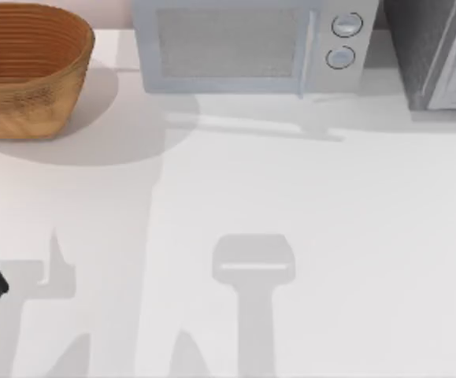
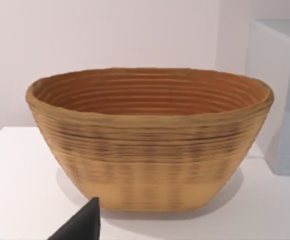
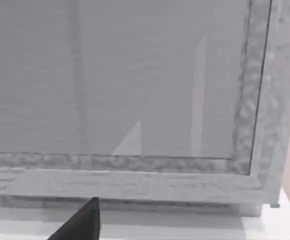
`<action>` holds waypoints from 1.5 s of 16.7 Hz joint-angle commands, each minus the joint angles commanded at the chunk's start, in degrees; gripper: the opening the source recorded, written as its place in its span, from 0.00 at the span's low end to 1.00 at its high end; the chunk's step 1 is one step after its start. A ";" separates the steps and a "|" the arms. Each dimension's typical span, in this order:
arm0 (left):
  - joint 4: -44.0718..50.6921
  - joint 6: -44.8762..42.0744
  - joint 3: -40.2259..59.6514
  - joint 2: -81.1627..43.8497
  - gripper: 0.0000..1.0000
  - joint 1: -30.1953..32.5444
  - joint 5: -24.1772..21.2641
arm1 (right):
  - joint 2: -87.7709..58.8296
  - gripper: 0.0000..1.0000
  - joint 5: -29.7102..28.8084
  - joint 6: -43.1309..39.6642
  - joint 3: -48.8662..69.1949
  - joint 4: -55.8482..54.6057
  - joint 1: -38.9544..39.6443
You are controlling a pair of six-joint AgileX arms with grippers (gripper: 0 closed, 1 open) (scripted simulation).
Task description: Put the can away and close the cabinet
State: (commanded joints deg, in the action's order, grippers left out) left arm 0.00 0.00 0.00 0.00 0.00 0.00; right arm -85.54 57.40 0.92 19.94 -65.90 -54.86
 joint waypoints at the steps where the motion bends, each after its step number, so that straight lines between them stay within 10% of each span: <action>1: 0.00 0.00 0.00 0.00 1.00 0.00 0.00 | -1.61 1.00 0.39 0.11 0.54 -1.42 -1.84; 13: 0.00 0.00 0.00 0.00 1.00 0.00 0.00 | -2.99 1.00 1.30 0.43 7.04 3.22 -3.98; 25: 0.00 0.00 0.00 0.00 1.00 0.00 0.00 | 3.18 1.00 2.92 0.37 57.49 63.34 -5.68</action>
State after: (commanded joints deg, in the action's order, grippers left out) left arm 0.00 0.00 0.00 0.00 0.00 0.00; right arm -82.36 60.32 1.29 77.42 -2.56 -60.54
